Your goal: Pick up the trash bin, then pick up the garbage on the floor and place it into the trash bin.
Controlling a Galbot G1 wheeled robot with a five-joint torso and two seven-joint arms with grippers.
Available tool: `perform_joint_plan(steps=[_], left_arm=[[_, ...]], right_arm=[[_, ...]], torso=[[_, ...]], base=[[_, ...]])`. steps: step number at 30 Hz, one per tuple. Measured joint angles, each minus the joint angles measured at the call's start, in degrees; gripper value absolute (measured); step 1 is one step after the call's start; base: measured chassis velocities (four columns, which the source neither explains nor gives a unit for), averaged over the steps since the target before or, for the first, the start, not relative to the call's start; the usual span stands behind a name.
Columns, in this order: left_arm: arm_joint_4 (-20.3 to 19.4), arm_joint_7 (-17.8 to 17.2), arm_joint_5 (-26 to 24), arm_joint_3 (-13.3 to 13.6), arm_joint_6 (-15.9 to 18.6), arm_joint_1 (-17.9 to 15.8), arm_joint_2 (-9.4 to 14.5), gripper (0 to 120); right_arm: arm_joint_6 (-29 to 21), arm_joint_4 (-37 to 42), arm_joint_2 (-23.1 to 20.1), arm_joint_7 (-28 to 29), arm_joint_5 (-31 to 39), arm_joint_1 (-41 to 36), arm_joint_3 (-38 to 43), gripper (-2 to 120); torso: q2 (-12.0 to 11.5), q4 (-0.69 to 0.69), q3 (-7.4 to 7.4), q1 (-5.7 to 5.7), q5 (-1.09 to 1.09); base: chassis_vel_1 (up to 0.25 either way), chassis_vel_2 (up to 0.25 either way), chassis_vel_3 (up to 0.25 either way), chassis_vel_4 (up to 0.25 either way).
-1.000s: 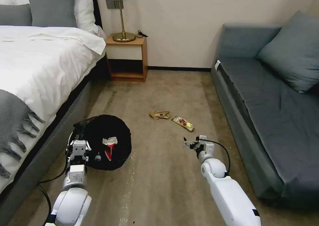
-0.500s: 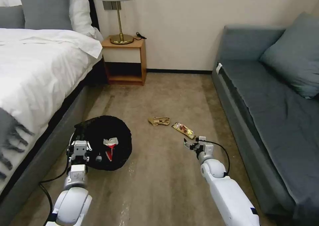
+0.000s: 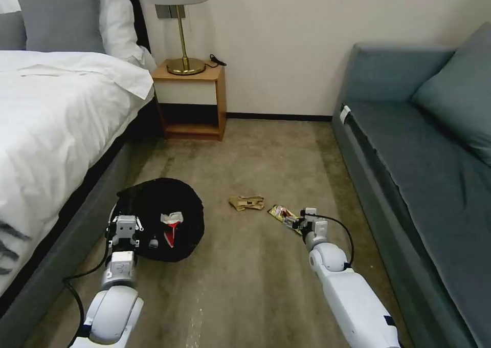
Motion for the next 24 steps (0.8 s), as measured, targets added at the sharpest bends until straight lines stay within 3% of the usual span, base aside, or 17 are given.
perform_joint_plan(steps=[24], left_arm=[[0.2, 0.3, -0.2, 0.2, -0.1, 0.2, 0.1, 5]], right_arm=[[1.0, 2.7, 0.1, -0.3, -2.2, -0.8, -1.0, 100]], torso=[[0.0, -0.01, 0.00, 0.00, 0.00]], base=[[-0.148, 0.145, 0.147, -0.147]])
